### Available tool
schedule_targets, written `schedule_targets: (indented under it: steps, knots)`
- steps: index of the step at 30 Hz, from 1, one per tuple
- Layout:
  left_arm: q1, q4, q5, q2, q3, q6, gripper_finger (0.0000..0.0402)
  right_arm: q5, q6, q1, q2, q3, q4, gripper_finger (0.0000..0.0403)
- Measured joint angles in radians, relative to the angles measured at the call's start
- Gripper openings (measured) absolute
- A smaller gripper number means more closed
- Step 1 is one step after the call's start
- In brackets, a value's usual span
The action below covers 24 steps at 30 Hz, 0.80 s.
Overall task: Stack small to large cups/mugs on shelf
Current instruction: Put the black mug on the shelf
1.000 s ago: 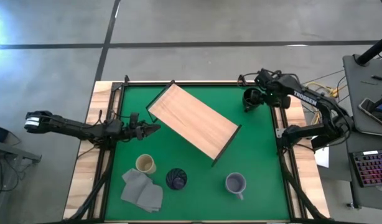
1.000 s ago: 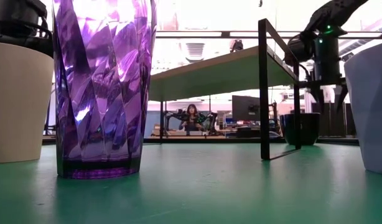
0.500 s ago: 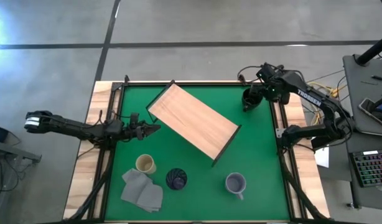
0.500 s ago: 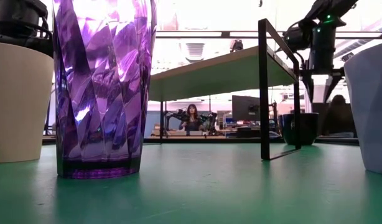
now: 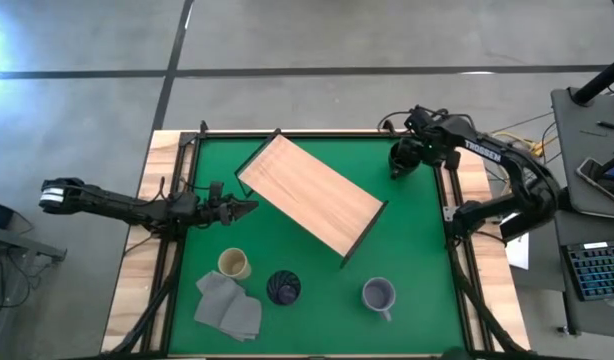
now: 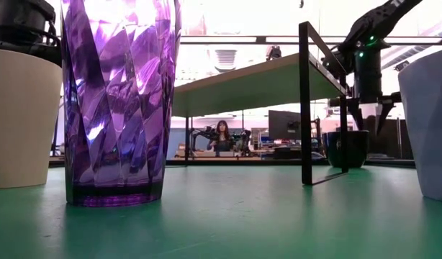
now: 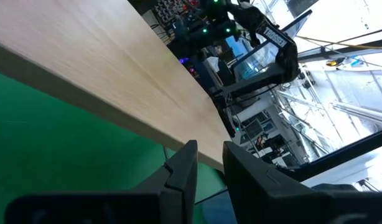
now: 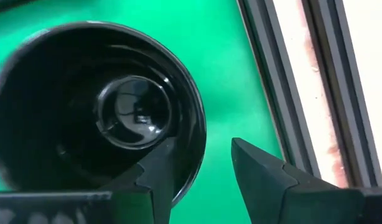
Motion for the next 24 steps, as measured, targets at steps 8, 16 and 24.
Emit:
schedule_targets:
  steps: [8, 16, 24]
  knots:
    - [0.0, -0.001, 0.0, 0.014, -0.002, 0.025, 0.0063, 0.014, -0.027, 0.0, 0.11, 0.0, 0.024, 0.0148]
    - [0.0, 0.0, -0.001, 0.015, -0.002, 0.045, 0.0063, 0.021, -0.073, 0.0, 0.145, 0.0, 0.031, 0.0088]
    - [0.0, 0.0, 0.011, 0.017, 0.002, 0.044, 0.0063, 0.029, -0.084, 0.002, 0.071, -0.002, 0.007, 0.0021]
